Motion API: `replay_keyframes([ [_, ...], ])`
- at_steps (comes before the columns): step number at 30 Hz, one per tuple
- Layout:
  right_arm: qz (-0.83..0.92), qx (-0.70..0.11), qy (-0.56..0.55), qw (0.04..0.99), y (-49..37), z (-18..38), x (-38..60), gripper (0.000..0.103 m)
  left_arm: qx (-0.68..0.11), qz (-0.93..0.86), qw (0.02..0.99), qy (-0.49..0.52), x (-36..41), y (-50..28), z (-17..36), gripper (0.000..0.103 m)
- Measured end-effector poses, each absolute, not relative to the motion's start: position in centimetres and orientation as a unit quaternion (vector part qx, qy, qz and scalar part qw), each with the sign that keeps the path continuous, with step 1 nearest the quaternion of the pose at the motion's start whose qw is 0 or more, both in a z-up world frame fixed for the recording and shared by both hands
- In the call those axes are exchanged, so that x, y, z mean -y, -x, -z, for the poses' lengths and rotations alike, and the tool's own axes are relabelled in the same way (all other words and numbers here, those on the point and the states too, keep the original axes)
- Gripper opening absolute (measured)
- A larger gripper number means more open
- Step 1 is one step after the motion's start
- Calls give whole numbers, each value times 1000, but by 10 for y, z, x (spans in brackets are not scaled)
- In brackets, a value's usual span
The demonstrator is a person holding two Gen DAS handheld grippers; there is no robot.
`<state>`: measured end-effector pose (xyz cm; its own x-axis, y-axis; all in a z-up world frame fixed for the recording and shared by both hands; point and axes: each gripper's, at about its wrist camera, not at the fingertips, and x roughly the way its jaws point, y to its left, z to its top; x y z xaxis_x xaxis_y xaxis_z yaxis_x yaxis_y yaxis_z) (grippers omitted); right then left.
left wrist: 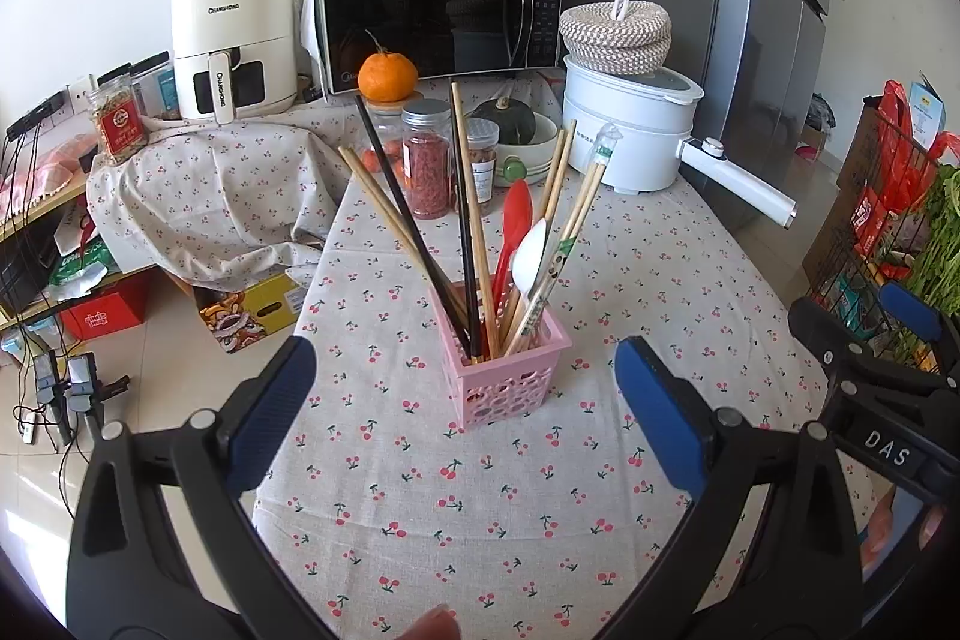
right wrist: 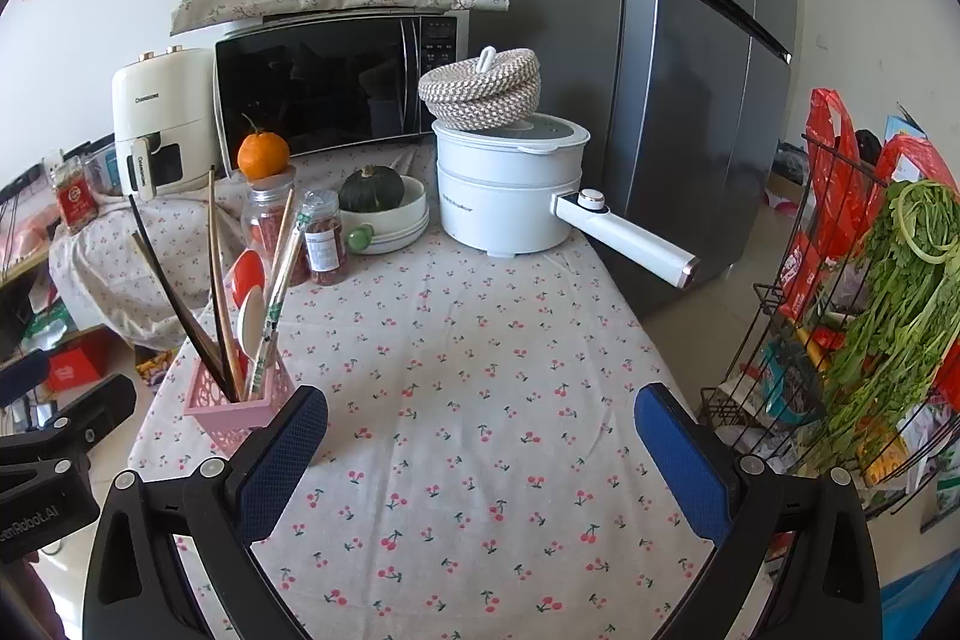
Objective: Organize utensils
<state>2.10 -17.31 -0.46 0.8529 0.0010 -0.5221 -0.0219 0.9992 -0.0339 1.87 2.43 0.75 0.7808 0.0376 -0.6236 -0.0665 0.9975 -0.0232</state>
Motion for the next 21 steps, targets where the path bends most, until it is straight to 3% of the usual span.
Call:
replay_keyframes([
  [21, -6, -277, 16, 961, -22, 7, 172, 103, -330, -24, 944, 23, -23, -19, -7, 100],
])
